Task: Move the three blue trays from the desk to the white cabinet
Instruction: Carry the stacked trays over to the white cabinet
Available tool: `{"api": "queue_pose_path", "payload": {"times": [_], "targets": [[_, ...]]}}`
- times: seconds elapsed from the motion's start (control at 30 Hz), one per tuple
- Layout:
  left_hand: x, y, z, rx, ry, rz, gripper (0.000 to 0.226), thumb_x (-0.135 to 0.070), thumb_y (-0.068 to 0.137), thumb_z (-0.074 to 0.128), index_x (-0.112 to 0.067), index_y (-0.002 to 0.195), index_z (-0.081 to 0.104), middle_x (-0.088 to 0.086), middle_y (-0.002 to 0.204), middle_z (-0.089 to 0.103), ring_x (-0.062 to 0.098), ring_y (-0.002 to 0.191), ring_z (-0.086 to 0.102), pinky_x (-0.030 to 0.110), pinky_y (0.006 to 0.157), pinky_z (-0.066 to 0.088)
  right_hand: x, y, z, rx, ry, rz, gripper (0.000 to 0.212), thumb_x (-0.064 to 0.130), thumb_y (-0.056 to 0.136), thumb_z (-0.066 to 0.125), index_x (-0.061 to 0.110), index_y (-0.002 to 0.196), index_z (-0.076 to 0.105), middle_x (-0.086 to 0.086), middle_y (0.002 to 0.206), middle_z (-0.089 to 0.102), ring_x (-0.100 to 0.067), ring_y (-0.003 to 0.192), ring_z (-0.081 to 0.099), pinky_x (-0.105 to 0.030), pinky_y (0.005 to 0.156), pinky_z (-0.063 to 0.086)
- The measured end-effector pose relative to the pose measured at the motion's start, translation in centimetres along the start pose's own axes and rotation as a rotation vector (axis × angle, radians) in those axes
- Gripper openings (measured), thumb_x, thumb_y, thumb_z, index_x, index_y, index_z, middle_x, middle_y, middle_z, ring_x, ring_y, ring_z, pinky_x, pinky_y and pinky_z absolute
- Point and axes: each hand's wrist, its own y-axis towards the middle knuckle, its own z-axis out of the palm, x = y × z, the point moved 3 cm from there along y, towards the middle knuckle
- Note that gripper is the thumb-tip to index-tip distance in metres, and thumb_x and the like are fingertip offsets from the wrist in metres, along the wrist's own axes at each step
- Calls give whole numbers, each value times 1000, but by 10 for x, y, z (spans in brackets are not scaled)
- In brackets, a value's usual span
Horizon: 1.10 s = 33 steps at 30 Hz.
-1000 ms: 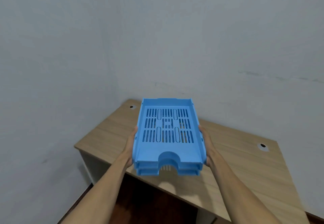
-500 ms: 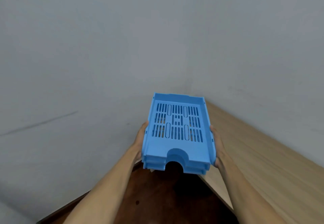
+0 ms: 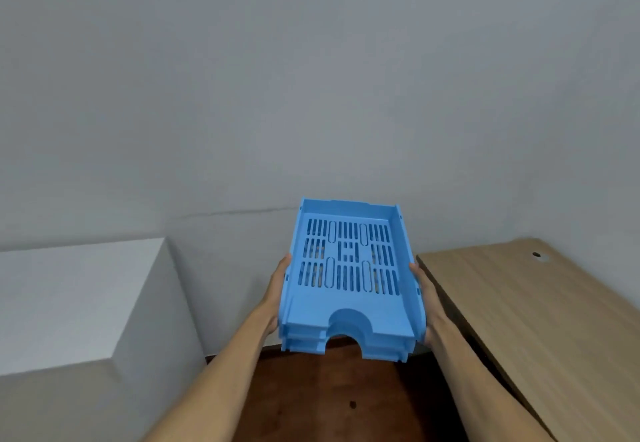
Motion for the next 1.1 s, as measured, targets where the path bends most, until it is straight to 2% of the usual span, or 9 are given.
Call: {"api": "queue_pose_path", "payload": {"times": [0.1,0.17,0.3,0.47,0.53,0.6,0.8,0.97,1.1], "targets": [[-11,-41,-53,-94,-8,49,64,-64,93,37,-14,100,78,22,100,75,33,84,73,42,76,58,-25,3,57,62,-37,28,68,64,78,63,6,114,70,-21,104,71,-38,86,69,-52,87,54],[-20,-67,-90,-161,-22,90,66,-62,94,39,-8,113,72,27,109,71,36,91,70,50,87,56,-44,6,96,104,-41,54,65,63,79,62,6,111,69,-20,99,71,-38,82,69,-49,78,56],[-35,-118,-153,-238,-19,135,69,-56,97,37,0,129,59,34,128,58,43,107,59,61,105,41,-85,8,167,164,-78,117,67,62,82,60,6,117,63,-20,102,67,-38,87,65,-51,83,52],[-46,-178,-221,-298,-91,173,70,-62,94,36,-6,128,62,30,126,62,39,103,63,48,86,54,-124,14,243,200,-163,123,67,63,79,62,5,113,69,-23,102,71,-39,82,70,-53,81,56],[-49,-195,-246,-297,-120,178,72,-63,93,38,-5,127,62,29,123,64,38,100,63,48,88,53,-136,16,271,224,-168,134,63,62,78,63,7,105,72,-22,94,75,-38,74,73,-48,67,61],[-54,-207,-270,-313,-130,194,71,-63,92,41,-4,124,64,27,115,67,37,98,63,51,92,49,-148,19,297,250,-169,160,61,62,77,64,7,103,74,-23,95,75,-38,73,74,-46,63,61],[-53,-228,-350,-366,-176,200,73,-70,87,43,-11,118,70,26,116,69,38,96,69,46,83,56,-182,37,370,313,-211,204,64,60,78,65,5,109,73,-26,104,73,-39,83,71,-50,80,57],[-59,-242,-411,-402,-223,215,67,-68,87,46,-12,111,73,23,110,72,37,92,70,44,78,57,-211,51,426,357,-218,240,58,57,74,68,6,101,76,-25,98,73,-37,77,72,-44,71,59],[-69,-237,-460,-435,-227,185,70,-71,86,44,-12,109,75,25,113,71,38,93,71,45,75,58,-230,72,466,375,-209,266,63,57,78,65,4,113,71,-29,109,70,-39,89,68,-52,86,55]]}}
